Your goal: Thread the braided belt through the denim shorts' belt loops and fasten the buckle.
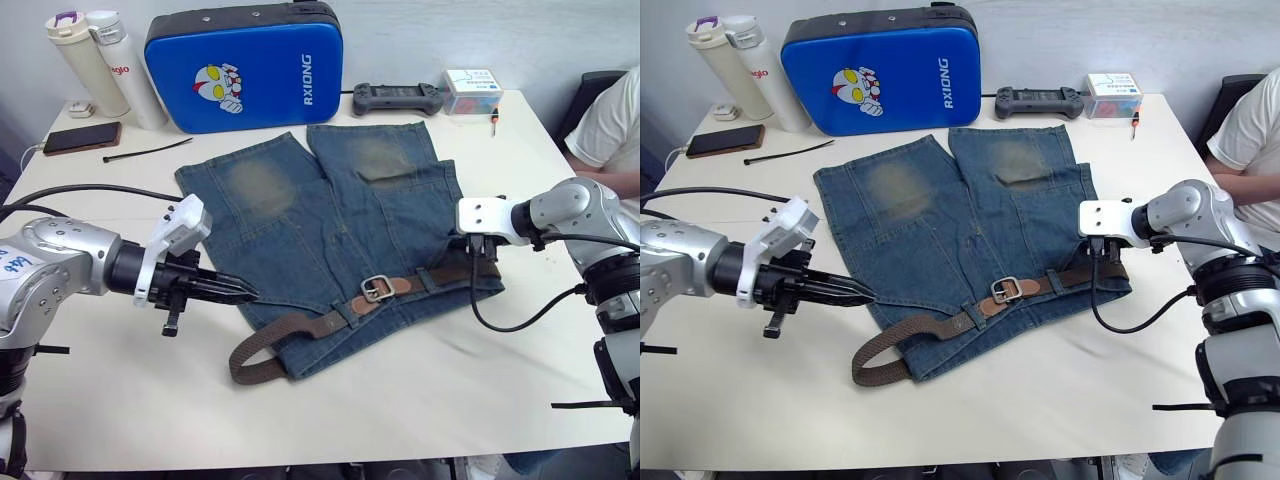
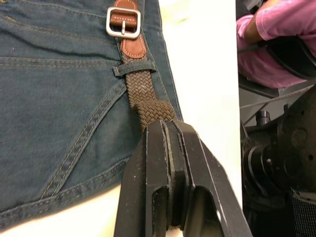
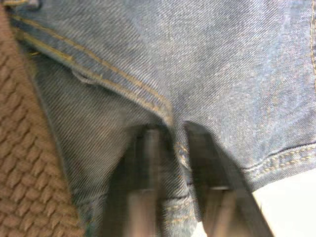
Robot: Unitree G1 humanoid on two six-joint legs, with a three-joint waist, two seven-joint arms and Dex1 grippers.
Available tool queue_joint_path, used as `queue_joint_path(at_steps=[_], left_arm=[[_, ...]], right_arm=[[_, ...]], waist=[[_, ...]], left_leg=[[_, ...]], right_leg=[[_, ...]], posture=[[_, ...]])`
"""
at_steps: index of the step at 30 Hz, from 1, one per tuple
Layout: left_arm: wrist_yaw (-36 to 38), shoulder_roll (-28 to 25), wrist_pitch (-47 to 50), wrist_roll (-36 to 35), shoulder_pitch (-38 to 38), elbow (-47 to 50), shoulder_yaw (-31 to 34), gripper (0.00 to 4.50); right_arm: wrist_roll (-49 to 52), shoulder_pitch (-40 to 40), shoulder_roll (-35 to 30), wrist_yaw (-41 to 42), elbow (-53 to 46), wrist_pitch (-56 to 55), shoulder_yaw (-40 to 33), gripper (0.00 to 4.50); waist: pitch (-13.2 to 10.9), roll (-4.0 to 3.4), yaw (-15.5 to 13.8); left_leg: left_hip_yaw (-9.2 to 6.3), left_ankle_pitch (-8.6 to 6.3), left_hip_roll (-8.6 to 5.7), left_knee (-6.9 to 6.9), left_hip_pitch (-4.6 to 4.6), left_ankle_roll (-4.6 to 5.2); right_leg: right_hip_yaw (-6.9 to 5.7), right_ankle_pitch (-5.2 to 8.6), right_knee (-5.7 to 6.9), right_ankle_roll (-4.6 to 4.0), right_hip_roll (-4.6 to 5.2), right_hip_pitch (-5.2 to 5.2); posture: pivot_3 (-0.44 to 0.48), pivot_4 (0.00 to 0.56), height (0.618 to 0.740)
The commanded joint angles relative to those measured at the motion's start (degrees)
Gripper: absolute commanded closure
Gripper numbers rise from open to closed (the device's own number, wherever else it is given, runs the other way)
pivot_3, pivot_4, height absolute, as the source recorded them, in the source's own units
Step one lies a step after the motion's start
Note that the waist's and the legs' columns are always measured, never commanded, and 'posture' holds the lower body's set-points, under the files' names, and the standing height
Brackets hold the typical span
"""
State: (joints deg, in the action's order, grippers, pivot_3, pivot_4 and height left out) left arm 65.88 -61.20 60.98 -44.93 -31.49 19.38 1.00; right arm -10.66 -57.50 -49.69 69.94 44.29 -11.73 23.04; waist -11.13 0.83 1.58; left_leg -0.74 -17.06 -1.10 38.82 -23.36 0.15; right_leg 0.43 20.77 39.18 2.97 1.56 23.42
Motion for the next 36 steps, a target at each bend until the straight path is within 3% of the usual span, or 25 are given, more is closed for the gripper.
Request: queue_joint_path(at_steps=[1,4,12,15,20,23,28,30,32,36], left_arm=[[0.34,0.66,-1.64,0.94,-2.38,-1.27,-0.54,4.5],[1.09,1.55,-2.85,2.04,-3.93,-2.97,-2.4,4.5],[0.34,7.86,-7.74,9.91,-8.94,-9.39,-11.08,4.5],[-1.23,11.62,-8.63,13.36,-11.03,-12.82,-14.13,4.5],[-2.81,15.58,-10.49,18.61,-13.18,-17.63,-17.26,4.5],[-4.65,17.76,-13.96,24.24,-13.26,-20.49,-20.93,4.5],[-5.97,21.81,-14.13,27.73,-12.45,-21.75,-23.77,4.5],[-6.24,22.95,-13.9,28.81,-12.18,-21.43,-24.8,4.5],[-6.29,23.52,-13.64,29.97,-11.89,-21.23,-25.96,4.5],[-6.81,23.75,-13.13,31.99,-10.8,-20.73,-27.13,4.5]], right_arm=[[3.55,0.65,-3.29,3.59,-9.15,5.17,-5.53,1.53],[7.76,3.27,-5.98,6.86,-21.53,14.25,-9.54,0.14],[25.56,18.56,-9.27,8.63,-63.45,45.37,-17.18,0.04],[28.64,23.18,-9.71,6.29,-72.09,51.39,-17.8,0.04],[30.04,26.19,-8.75,1.28,-77.89,55.6,-17.41,0.04],[23.42,27.81,-7.11,-4.27,-77.61,49.56,-12.94,0.04],[15.77,29.12,-4.88,-7.58,-73.92,40.46,-6.7,0.04],[13.24,29.0,-4.01,-8.65,-72.42,36.83,-5.28,0.54],[11.27,29.04,-3.16,-9.33,-71.25,33.82,-4.33,1.34],[8.32,29.58,-1.82,-9.83,-69.47,27.79,-3.13,1.34]], waist=[[0.0,-0.01,-0.03],[-0.02,-0.04,-0.08],[-0.01,-0.05,-0.29],[-0.01,-0.05,-0.72],[-0.01,-0.04,-1.3],[0.0,-0.03,-1.41],[0.0,-0.02,-1.52],[0.0,-0.02,-1.38],[0.0,-0.01,-1.39],[0.02,0.01,-1.45]], left_leg=[[0.0,0.0,0.0,0.01,0.0,0.0],[-0.02,0.0,0.0,0.02,0.0,-0.01],[-0.06,-0.03,0.01,0.11,0.02,0.0],[-0.08,-0.05,0.0,0.21,-0.03,0.04],[-0.06,-0.06,-0.01,0.31,-0.02,0.07],[-0.07,-0.06,-0.01,0.3,0.0,0.06],[-0.05,-0.06,-0.03,0.32,-0.05,0.05],[-0.05,-0.04,-0.02,0.32,-0.05,0.03],[-0.05,-0.03,-0.02,0.32,-0.03,0.01],[-0.05,-0.02,-0.02,0.32,0.04,0.0]], right_leg=[[0.0,0.0,0.01,0.0,0.0,0.01],[-0.01,0.0,0.06,0.0,0.0,0.02],[-0.02,0.0,0.22,0.0,-0.01,0.01],[-0.02,0.0,0.24,0.0,0.0,0.0],[0.01,0.0,0.26,0.01,0.01,0.0],[0.01,0.0,0.27,0.01,-0.01,0.0],[0.02,0.0,0.29,0.01,0.0,0.04],[0.01,0.0,0.3,0.01,0.0,0.05],[0.02,0.0,0.32,0.01,-0.01,0.04],[0.02,0.0,0.31,0.01,-0.01,0.0]], posture=[[0.0,0.15,0.74],[0.0,0.15,0.74],[0.0,0.15,0.74],[0.0,0.15,0.74],[0.0,0.15,0.74],[0.0,0.15,0.74],[0.0,0.15,0.74],[0.0,0.15,0.74],[0.0,0.15,0.74],[0.0,0.15,0.74]])
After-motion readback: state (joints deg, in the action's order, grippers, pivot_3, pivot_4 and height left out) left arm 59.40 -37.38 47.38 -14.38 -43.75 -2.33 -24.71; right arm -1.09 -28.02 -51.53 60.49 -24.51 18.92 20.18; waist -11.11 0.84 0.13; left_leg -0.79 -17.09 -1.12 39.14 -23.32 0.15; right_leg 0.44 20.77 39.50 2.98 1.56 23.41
